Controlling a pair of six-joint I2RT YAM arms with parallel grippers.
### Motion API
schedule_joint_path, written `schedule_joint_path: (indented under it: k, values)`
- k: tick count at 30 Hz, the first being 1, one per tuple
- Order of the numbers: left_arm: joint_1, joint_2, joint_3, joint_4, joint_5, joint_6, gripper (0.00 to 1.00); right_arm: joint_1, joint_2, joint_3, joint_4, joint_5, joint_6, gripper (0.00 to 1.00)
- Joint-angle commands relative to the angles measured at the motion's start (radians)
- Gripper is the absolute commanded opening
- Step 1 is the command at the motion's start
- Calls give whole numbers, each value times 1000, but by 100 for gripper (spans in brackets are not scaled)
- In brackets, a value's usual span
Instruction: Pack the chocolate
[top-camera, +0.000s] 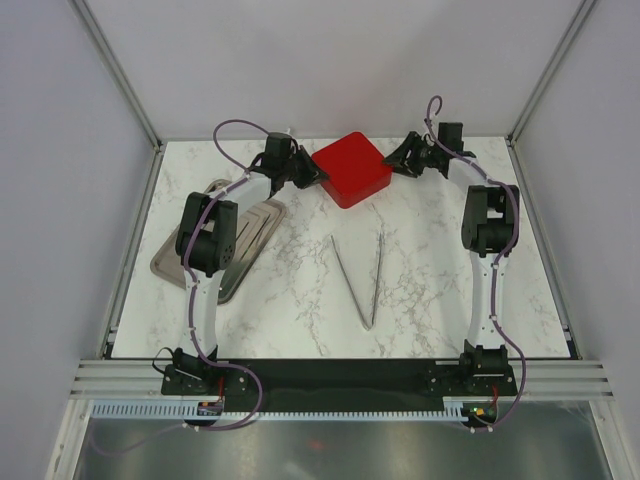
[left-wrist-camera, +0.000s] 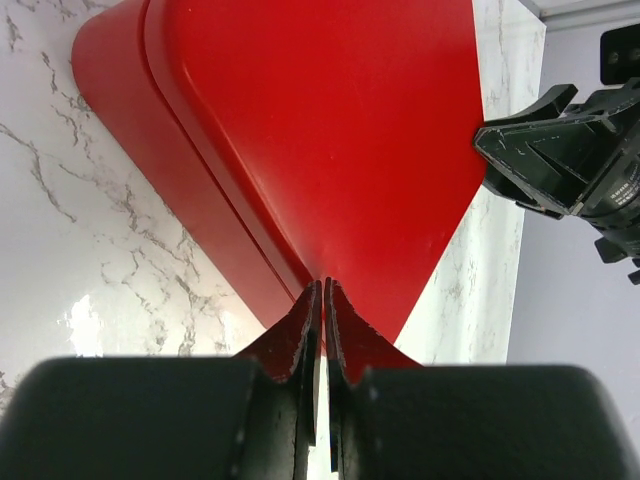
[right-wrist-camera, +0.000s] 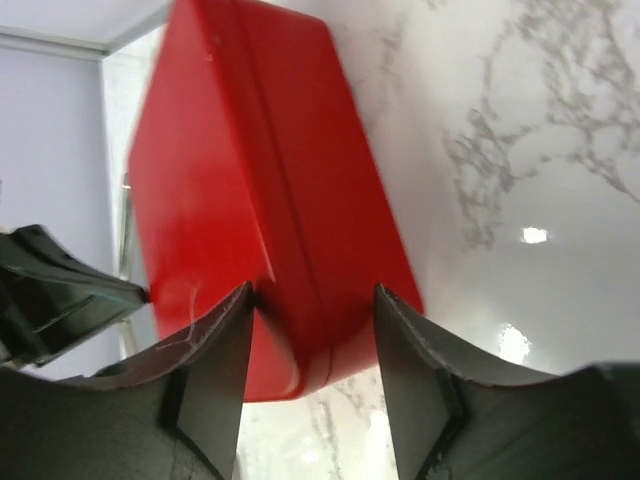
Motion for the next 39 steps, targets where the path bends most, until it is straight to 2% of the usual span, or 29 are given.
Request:
schedule_joint_path:
  k: [1, 2, 5, 7, 9, 14, 16, 20, 24, 25, 26, 28, 29, 31, 32, 39]
  values:
    - [-13, 14, 25, 34, -13, 4, 10, 19, -45, -13, -173, 127, -146, 53]
    - [-15, 14, 23, 34, -14, 4, 10, 19, -39, -1, -206, 155, -175, 45]
    - [-18, 14, 16, 34, -19, 1, 10, 21, -39, -3, -235, 166, -192, 30]
    - [-20, 13, 7, 34, -23, 1, 10, 21, -50, 0, -241, 178, -196, 30]
    - [-20, 5, 2, 24, -36, 0, 10, 22, -54, 10, -255, 228, -210, 30]
    - [-20, -34, 3, -21, -56, 29, 10, 22, -73, 45, -267, 216, -212, 34]
    - [-15, -74, 7, -44, -65, 41, 13, 22, -93, 86, -266, 223, -195, 36]
    - [-7, -150, 19, -82, -86, 82, 24, 18, -131, 154, -257, 270, -149, 48]
    - [8, -209, 23, -119, -79, 99, 34, 6, -159, 181, -235, 290, -101, 49]
    - [16, -235, 14, -133, -73, 104, 35, 6, -176, 177, -230, 292, -95, 47]
    - [19, -255, 5, -136, -56, 112, 37, 7, -186, 168, -217, 290, -68, 38]
    - [20, -326, -33, -148, -51, 127, 40, 19, -220, 114, -122, 240, -32, 27]
    - [20, -352, -49, -156, -53, 153, 40, 28, -226, 100, -88, 217, -10, 17]
    - [23, -440, -97, -173, -60, 185, 42, 62, -226, 88, -16, 166, 40, 3]
    - [23, -473, -122, -193, -79, 213, 42, 76, -219, 89, 6, 154, 52, 0]
    - [25, -801, -427, -204, -145, 280, 45, 170, -18, 276, 222, 32, 259, 0]
